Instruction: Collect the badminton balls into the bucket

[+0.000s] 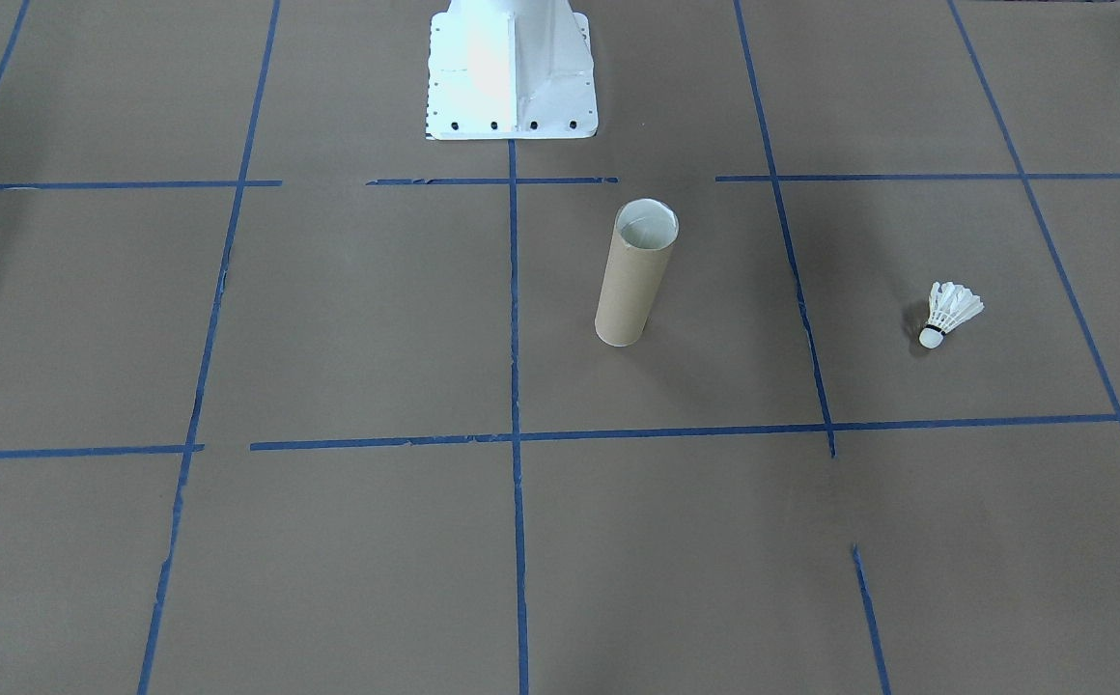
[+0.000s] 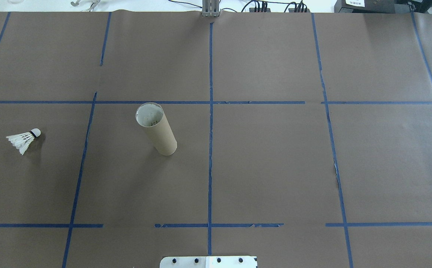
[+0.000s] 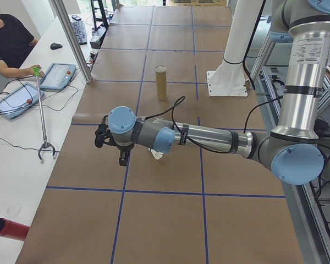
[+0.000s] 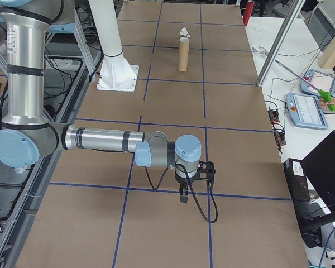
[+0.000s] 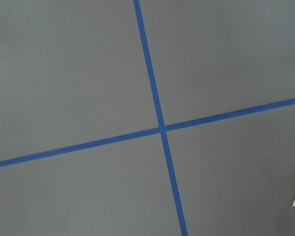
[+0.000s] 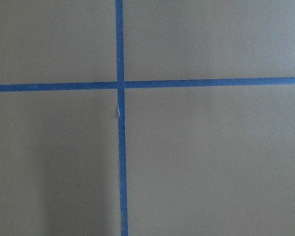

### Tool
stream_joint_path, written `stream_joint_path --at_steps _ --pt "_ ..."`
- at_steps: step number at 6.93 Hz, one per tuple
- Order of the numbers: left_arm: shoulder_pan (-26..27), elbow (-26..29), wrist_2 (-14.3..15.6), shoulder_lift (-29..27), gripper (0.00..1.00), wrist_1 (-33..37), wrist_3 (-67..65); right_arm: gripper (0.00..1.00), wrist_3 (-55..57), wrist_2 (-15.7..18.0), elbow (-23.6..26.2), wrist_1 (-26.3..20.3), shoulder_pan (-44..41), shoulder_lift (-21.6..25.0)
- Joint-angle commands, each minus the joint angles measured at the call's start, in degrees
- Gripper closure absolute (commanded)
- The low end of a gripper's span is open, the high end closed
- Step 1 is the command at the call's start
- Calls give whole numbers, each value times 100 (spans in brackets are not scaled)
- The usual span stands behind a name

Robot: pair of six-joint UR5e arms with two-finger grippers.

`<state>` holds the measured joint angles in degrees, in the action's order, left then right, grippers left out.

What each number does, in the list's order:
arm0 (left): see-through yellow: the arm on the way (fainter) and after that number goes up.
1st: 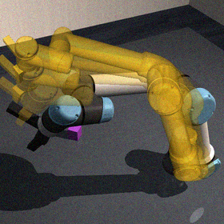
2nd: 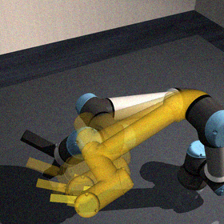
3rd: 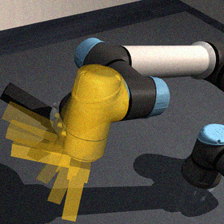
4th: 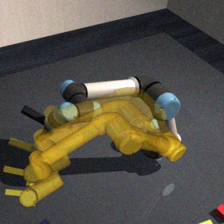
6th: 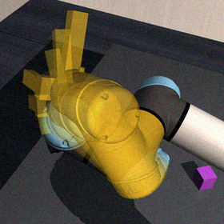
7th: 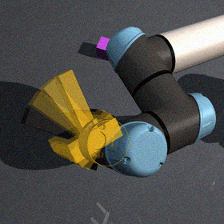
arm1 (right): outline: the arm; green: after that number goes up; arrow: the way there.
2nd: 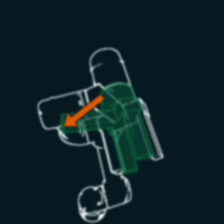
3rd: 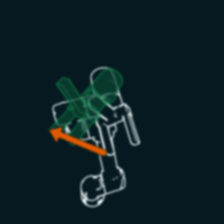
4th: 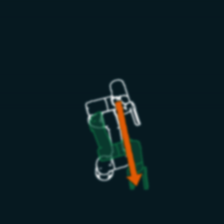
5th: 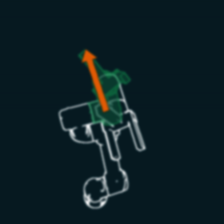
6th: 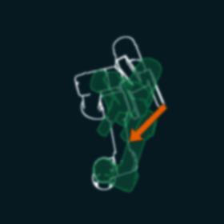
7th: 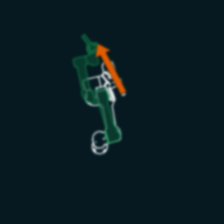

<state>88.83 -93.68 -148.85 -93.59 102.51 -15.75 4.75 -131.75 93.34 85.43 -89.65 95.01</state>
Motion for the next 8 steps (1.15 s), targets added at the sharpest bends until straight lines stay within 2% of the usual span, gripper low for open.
stream_joint_path --at_steps 1,2,3,4,6,7,8 --pt "-32 -27 -259 601 0 1576 -1570 0 0 0 0 0 0 0" --pt "-206 -19 -189 1058 0 2971 -2920 0 0 0 0 0 0 0" --pt "-626 16 316 1480 0 4438 -4343 0 9 0 -9 0 0 0" --pt "-1143 156 696 1676 0 5497 -5480 0 9 0 -18 0 0 0" --pt "-1822 473 1442 1678 0 6723 -6976 0 9 0 -18 0 0 0" --pt "-2304 474 1977 1678 0 7164 -7794 0 9 0 -18 0 0 0" --pt "-2778 474 2426 1660 0 7282 -8351 0 9 0 -9 0 0 0"
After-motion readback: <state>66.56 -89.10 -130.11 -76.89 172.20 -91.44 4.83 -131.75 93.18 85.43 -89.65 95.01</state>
